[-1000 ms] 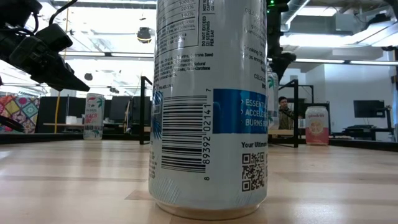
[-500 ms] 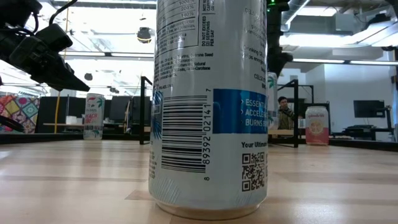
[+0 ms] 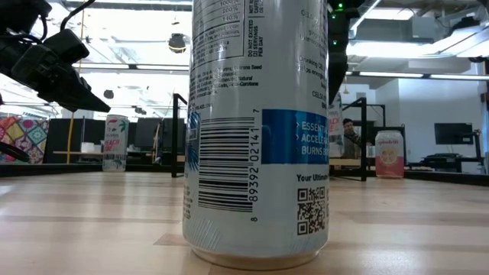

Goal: Place canned beverage on shelf
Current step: Put the bottom white pink soda can on the shelf aligned with the other white pink soda can

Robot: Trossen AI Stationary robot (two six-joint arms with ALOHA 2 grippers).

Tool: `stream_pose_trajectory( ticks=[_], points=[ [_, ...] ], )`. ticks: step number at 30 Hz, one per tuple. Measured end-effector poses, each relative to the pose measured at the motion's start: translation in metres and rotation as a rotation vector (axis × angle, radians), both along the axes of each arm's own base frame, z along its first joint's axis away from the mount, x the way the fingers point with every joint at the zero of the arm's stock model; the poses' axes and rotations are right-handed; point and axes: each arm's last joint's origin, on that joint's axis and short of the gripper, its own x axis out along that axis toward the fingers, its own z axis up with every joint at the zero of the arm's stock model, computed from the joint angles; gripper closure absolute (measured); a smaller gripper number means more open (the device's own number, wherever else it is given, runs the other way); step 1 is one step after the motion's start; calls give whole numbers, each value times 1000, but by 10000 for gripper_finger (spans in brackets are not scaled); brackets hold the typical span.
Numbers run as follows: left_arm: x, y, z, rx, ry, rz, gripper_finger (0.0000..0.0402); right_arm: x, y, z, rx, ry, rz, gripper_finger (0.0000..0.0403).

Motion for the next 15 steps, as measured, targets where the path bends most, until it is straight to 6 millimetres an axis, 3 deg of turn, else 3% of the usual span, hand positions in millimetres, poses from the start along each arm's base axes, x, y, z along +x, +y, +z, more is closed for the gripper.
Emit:
stream_pose_trajectory(
  ticks=[15],
  points=[
    [0, 0, 0, 0, 0, 0, 391, -17, -31, 2, 30, -100, 186, 176]
  ],
)
